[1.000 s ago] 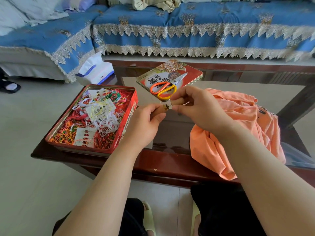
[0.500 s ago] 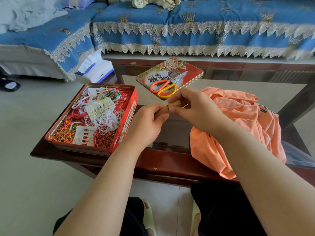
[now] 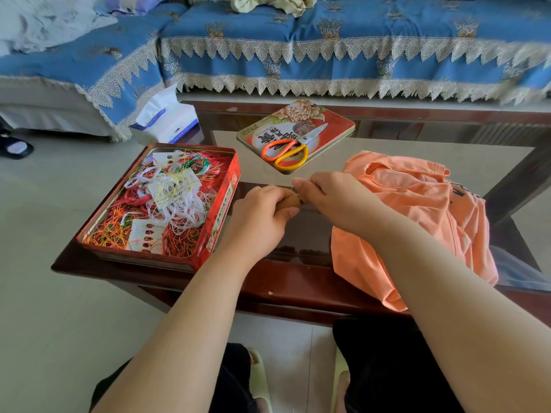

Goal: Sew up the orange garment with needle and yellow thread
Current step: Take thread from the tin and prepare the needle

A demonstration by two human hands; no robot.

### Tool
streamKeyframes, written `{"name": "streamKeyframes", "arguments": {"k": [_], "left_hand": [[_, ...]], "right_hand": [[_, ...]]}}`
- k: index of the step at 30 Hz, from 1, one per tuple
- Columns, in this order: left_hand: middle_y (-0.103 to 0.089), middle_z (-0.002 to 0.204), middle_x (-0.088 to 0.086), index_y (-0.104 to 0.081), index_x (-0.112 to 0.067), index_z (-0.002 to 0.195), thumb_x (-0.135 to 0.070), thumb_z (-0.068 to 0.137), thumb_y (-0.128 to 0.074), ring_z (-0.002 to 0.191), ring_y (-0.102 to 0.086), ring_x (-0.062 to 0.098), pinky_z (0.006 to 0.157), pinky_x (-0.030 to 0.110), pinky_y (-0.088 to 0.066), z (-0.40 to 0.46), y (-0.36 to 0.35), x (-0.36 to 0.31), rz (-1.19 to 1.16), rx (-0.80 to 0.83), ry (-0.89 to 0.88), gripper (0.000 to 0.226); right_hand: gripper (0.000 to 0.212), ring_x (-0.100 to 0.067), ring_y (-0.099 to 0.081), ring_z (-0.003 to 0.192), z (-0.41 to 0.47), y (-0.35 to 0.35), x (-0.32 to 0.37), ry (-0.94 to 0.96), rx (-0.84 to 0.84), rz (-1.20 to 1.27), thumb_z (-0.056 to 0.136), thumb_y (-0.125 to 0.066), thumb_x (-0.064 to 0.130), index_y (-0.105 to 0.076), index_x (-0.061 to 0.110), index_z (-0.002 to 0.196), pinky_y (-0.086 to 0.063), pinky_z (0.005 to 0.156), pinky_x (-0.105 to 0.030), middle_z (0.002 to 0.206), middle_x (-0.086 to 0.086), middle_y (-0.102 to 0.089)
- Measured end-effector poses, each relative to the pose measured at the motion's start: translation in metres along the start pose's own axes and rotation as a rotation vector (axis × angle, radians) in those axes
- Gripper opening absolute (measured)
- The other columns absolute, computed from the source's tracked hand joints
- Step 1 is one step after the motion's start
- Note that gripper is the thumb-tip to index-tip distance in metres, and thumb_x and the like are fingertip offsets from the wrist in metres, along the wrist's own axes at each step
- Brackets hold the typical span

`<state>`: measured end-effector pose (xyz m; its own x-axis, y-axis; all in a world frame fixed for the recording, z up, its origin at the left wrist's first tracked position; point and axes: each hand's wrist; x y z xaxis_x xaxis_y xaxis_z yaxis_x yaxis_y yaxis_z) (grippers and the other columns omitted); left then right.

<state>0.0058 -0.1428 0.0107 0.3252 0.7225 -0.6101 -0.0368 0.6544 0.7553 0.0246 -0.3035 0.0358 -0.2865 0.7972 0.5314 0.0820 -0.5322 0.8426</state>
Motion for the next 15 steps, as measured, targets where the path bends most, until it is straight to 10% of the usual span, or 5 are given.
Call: {"name": "streamKeyframes", "arguments": {"k": [8, 15], "left_hand": [[-0.063, 0.096, -0.006, -0.069, -0.017, 0.106, -0.018, 0.089, -0.066, 0.098, -0.057, 0.023, 0.083, 0.046, -0.049, 0.0039, -0.0003, 0.0091, 0.013, -0.014, -0.011, 0.017], [-0.067, 0.105, -0.004, -0.069, -0.018, 0.109, -0.02, 0.091, -0.064, 0.101, -0.053, 0.021, 0.088, 0.046, -0.045, 0.0049, -0.0039, 0.0053, 0.037, -0.013, -0.016, 0.018]], "right_hand": [[0.012, -0.01, -0.06, 0.051, -0.0101, 0.0054, 0.002, -0.031, 0.158, 0.346, 0.1, -0.047, 0.022, -0.048, 0.011, 0.102, -0.044, 0.05, -0.014, 0.069, 0.0, -0.067], [0.063, -0.004, -0.051, 0.042, -0.0059, 0.0074, 0.0024, -0.129, 0.088, 0.208, 0.082, -0.028, 0.07, -0.064, 0.02, 0.071, -0.044, 0.055, -0.025, 0.058, 0.002, -0.064]]}}
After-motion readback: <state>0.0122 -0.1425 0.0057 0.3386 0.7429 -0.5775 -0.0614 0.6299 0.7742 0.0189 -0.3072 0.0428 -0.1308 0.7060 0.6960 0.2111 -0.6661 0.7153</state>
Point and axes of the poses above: each hand's wrist, its own z-axis towards the middle knuckle, its own y-axis out of the back of the hand, x = y × z
